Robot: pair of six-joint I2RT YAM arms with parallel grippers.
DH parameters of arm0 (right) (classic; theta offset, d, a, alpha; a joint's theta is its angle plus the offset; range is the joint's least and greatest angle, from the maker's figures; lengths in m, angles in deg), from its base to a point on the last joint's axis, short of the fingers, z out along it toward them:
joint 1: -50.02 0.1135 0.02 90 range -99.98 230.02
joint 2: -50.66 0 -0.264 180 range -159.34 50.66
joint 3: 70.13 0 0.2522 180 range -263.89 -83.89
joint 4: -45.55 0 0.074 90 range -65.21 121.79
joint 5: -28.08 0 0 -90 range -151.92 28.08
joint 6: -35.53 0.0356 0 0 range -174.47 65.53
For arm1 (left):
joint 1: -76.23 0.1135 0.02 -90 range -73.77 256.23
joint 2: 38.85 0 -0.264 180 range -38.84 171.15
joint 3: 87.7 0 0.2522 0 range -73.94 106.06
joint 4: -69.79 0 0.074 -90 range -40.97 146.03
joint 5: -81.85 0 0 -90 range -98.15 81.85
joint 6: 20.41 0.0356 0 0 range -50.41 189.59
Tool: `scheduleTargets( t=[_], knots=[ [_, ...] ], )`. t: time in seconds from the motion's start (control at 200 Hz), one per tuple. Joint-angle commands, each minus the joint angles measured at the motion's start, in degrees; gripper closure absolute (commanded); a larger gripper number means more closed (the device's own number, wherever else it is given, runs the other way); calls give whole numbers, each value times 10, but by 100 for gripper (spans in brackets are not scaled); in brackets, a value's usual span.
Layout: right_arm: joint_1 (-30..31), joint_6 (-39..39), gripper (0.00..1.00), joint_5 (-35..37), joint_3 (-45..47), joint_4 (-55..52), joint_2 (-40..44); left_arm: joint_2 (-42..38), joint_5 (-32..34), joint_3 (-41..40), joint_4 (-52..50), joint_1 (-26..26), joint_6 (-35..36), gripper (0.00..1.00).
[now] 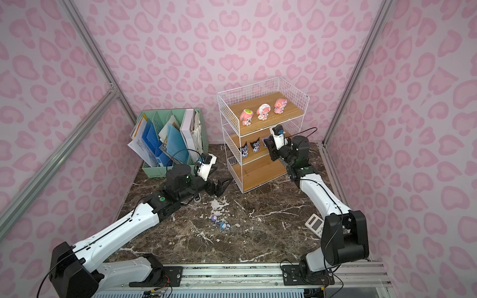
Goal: Organize plastic toys on shelves
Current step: Place the plastic toy on the shelf.
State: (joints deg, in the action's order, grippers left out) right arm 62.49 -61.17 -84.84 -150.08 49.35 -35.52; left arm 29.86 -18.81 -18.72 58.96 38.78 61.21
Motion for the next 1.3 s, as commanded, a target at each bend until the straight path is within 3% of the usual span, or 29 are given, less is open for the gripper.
scheduleTargets(
  t=[0.0, 0.365, 0.87, 1.04, 1.195, 1.295],
  knots=[
    [-1, -8, 70, -6, -10, -10, -4, 1, -7, 1, 3, 1, 11, 1],
    [0, -3, 65, 3, -11, -11, -7, 0, -6, 1, 1, 1, 13, 1],
    [-1, 4, 46, 20, -2, -6, 8, 1, -8, -1, -2, 1, 13, 1],
    [0, 13, 31, 55, 41, 6, 70, -12, 2, -13, -21, 1, 12, 1],
    [7, 39, 30, 52, 82, -49, 143, -49, 48, -61, -56, 1, -5, 1],
    [49, 57, 30, 84, 121, -96, 186, -70, 98, -94, -97, 2, -35, 2]
  ],
)
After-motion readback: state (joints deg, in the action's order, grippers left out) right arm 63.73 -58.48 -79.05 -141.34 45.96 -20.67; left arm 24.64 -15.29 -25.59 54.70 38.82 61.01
